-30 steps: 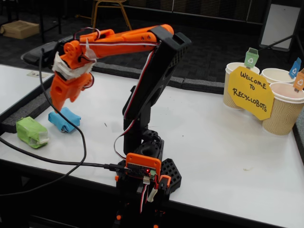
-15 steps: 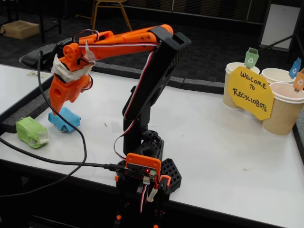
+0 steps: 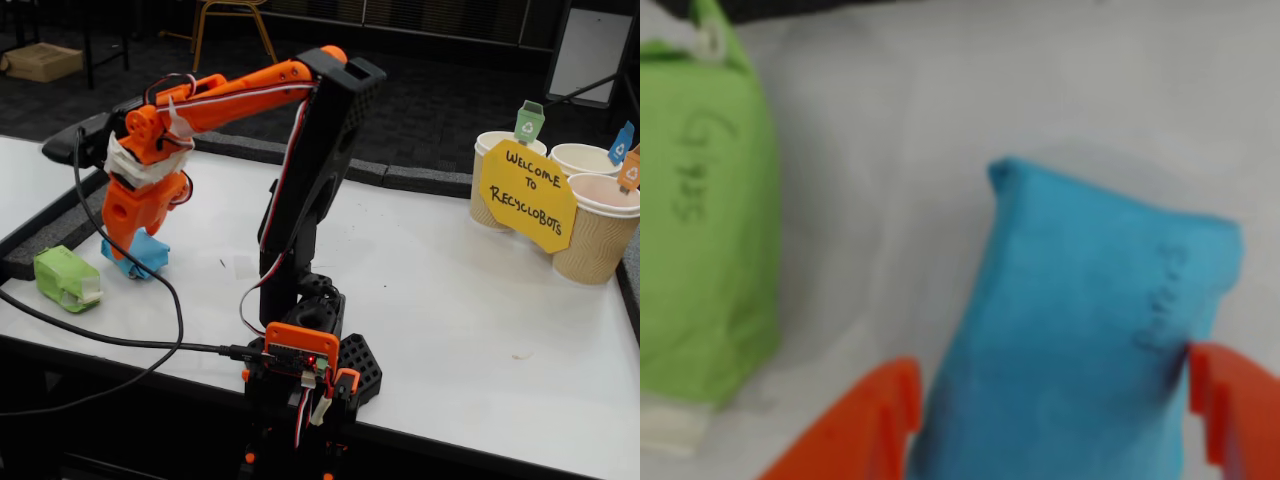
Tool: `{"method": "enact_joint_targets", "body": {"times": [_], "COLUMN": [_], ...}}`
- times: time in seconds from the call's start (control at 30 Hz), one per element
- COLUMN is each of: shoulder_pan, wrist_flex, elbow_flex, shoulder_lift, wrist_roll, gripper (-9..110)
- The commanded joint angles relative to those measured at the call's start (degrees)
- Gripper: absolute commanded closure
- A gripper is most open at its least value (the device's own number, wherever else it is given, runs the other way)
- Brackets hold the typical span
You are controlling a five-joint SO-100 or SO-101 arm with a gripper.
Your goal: Sort rubbish by color.
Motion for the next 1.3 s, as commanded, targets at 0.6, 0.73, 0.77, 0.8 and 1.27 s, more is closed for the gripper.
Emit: {"method": "enact_joint_targets", "body": {"times": [0.6, 0.73, 0.77, 0.8, 1.27], "shoulder_pan": [4.5, 7.9, 8.6, 9.1, 11.7], "wrist_flex": [-6.5, -3.2, -2.0, -0.4, 16.3], "elbow_flex": [-2.3, -5.4, -6.8, -8.4, -18.6], "shoulder_lift": [-2.3, -2.0, -1.9, -1.8, 16.4], "wrist_roll": [-3.3, -5.5, -6.9, -8.0, -22.9], "gripper": [101, 101, 101, 101, 101]}}
